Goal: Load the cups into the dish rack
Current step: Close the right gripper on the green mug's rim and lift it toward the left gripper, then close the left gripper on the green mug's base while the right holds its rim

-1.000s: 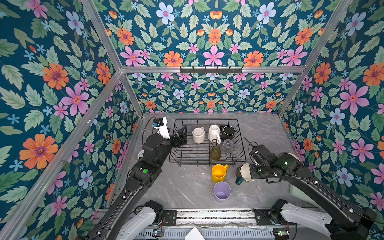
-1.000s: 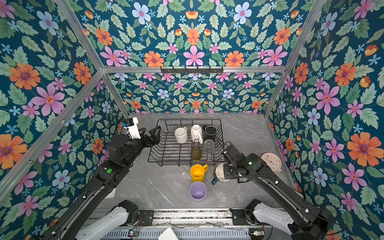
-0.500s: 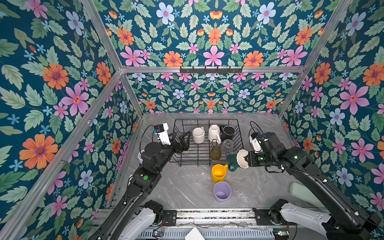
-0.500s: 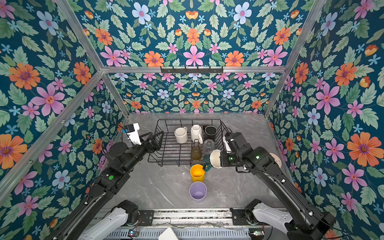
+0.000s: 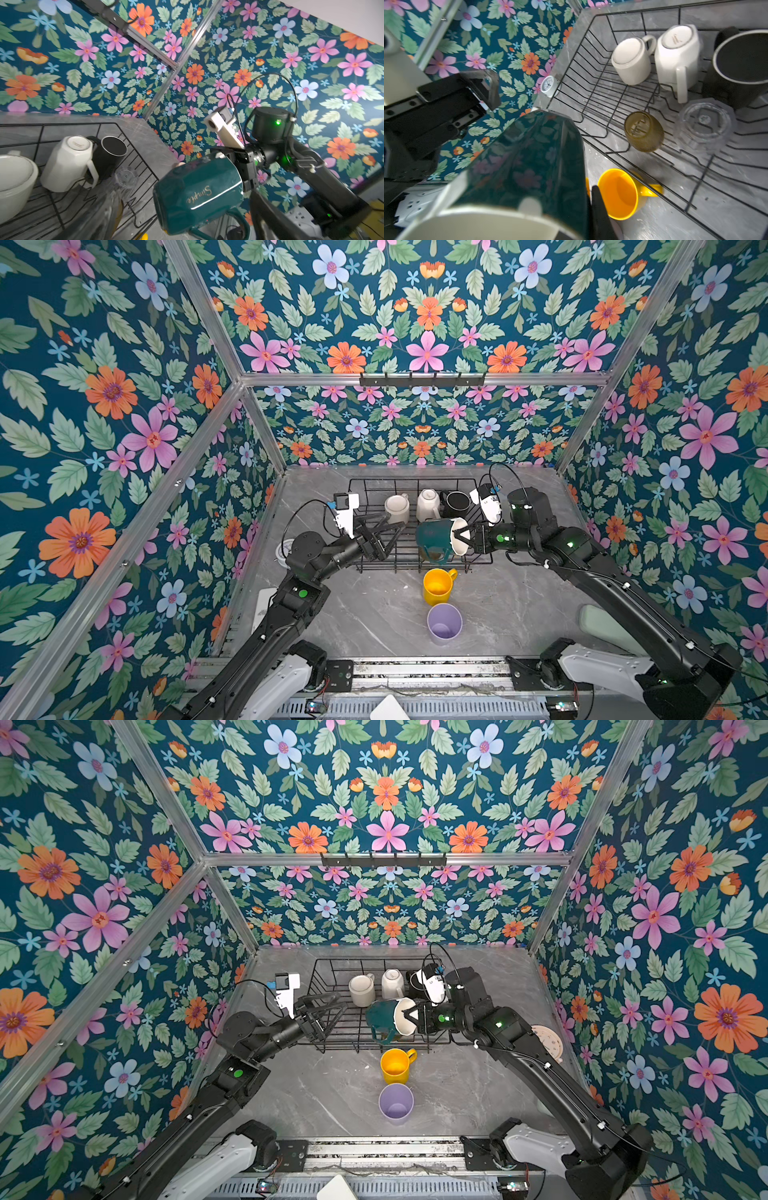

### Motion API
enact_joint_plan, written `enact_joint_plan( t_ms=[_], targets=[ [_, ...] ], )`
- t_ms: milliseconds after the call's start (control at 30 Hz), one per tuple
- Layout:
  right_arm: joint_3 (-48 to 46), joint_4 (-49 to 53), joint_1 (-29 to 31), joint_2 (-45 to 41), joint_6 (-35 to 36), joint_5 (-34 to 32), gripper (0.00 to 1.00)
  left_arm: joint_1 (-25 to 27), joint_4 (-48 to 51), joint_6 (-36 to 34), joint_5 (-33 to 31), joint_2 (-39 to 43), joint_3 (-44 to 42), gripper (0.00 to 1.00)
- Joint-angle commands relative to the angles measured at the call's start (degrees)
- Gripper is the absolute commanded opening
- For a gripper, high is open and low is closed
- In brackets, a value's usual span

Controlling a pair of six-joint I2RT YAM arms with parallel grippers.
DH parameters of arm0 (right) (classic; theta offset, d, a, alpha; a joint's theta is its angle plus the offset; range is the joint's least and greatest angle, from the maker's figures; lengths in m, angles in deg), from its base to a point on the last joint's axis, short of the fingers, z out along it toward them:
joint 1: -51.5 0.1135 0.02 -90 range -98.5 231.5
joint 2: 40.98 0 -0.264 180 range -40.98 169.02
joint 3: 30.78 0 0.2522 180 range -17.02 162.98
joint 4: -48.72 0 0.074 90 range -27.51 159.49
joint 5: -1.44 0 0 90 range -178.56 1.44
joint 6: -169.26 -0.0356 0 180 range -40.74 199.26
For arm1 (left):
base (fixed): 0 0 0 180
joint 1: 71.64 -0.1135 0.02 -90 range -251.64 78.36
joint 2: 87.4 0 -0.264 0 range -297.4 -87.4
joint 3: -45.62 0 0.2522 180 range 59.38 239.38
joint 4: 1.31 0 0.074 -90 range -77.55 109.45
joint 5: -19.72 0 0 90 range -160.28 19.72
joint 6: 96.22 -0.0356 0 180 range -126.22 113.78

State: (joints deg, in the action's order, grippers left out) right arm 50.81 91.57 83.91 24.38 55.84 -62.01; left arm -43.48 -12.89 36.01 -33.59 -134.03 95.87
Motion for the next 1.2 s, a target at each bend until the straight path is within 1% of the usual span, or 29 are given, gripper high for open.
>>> enact_joint_plan(
  t_ms=[0, 167, 533, 700, 833, 1000, 1167],
  targets=[
    [0.0, -12.4, 0.0, 0.1, 0.9, 6.8, 0.00, 0.0, -7.3, 2.9, 7.7, -0.3, -0.4, 0.99],
    [0.0, -17.9, 0.0, 1.6, -0.1, 12.3, 0.00, 0.0, -8.2, 3.3, 10.3, -0.4, -0.5, 0.99],
    [-1.2, -24.8, -0.1, 2.2, -1.6, 19.8, 0.00, 0.0, -8.9, 3.7, 11.9, -1.7, -1.1, 0.99],
    [-1.5, -27.3, 0.0, 3.0, -2.2, 21.8, 0.00, 0.0, -11.7, 4.8, 13.6, -2.2, -1.1, 0.99],
    [-1.7, -30.3, 0.0, 4.3, -3.4, 25.0, 0.00, 0.0, -13.0, 5.4, 14.4, -2.4, -1.2, 0.99],
    [-1.7, -32.6, 0.3, 5.6, -4.0, 26.8, 0.00, 0.0, -16.5, 7.2, 15.6, -2.6, -1.7, 0.99],
    [-0.7, -32.8, 1.6, 7.5, -3.1, 27.1, 0.00, 0.0, -16.9, 7.4, 16.1, -3.0, -1.6, 0.99]
  ],
)
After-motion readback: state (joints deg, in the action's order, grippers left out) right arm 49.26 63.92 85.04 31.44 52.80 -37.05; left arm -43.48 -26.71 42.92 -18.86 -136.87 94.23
